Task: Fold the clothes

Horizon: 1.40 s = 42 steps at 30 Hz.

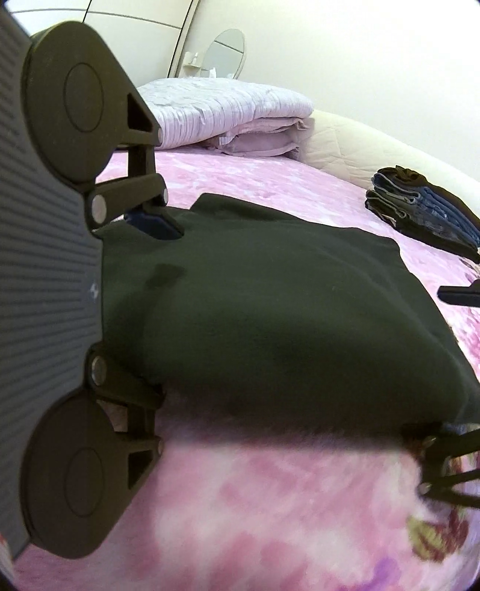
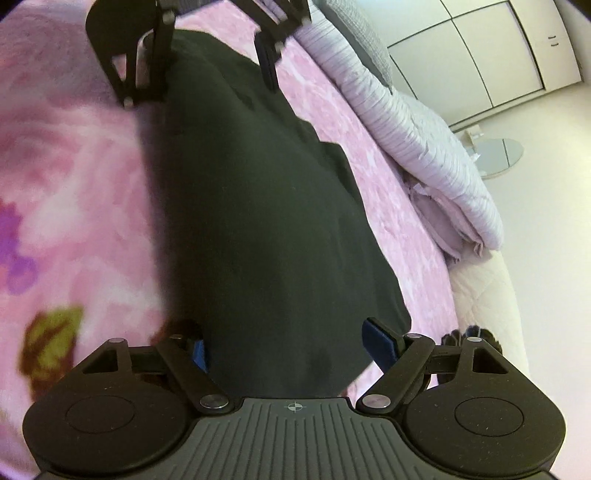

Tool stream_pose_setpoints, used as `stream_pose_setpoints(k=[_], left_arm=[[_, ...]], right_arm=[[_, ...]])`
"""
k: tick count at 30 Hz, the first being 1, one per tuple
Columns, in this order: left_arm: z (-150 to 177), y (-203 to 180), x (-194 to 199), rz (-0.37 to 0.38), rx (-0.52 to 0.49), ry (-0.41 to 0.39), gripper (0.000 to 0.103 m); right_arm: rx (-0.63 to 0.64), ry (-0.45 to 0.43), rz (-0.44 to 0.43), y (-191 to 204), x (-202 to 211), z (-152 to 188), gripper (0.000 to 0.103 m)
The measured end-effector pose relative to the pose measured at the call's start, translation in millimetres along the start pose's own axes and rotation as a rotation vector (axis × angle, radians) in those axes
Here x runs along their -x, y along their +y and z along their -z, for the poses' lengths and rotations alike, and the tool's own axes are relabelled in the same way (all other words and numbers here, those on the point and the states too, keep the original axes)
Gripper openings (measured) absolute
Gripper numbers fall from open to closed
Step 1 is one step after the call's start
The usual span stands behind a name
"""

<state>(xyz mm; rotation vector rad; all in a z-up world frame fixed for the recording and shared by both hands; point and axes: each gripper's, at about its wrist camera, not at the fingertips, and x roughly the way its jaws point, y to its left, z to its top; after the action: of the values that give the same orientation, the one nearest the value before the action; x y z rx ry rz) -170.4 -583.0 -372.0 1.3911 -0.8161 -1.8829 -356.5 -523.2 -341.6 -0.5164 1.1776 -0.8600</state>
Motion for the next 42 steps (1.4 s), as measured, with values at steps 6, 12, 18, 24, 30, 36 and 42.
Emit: stream_pose_setpoints(k=[6, 12, 18, 24, 30, 36, 42], left_arm=[[8.1, -2.9, 8.7, 0.052, -0.028, -0.001, 0.028], [2.0, 8.3, 6.6, 0.120, 0.005, 0.034, 0.022], [-1.8, 32.3, 16.8, 0.158, 0.028, 0.044, 0.015], [-12.4, 85.6, 37.5, 0.215, 0.032, 0.039, 0.014], [-30.1, 147.2, 67.6, 0.320, 0.020, 0.023, 0.013], [-51.2, 199.9, 97.1, 0.375, -0.037, 0.013, 0.013], [-75.6, 246.5, 113.8, 0.405, -0.072, -0.010, 0.013]], right_arm=[[0.035, -0.007, -0.046, -5.6, 3.3, 5.9, 0.069], [0.047, 0.021, -0.109, -5.3, 0.7, 2.2, 0.040], [-0.078, 0.053, -0.228, -41.5, 13.8, -10.0, 0.020], [-0.271, 0.088, -0.445, -121.9, 24.5, -29.0, 0.018], [-0.511, 0.161, -0.668, -196.3, 44.9, -41.9, 0.017], [-0.611, 0.172, -0.766, -250.7, 75.8, -52.9, 0.016], [-0.713, 0.172, -0.805, -301.1, 100.0, -53.5, 0.016]])
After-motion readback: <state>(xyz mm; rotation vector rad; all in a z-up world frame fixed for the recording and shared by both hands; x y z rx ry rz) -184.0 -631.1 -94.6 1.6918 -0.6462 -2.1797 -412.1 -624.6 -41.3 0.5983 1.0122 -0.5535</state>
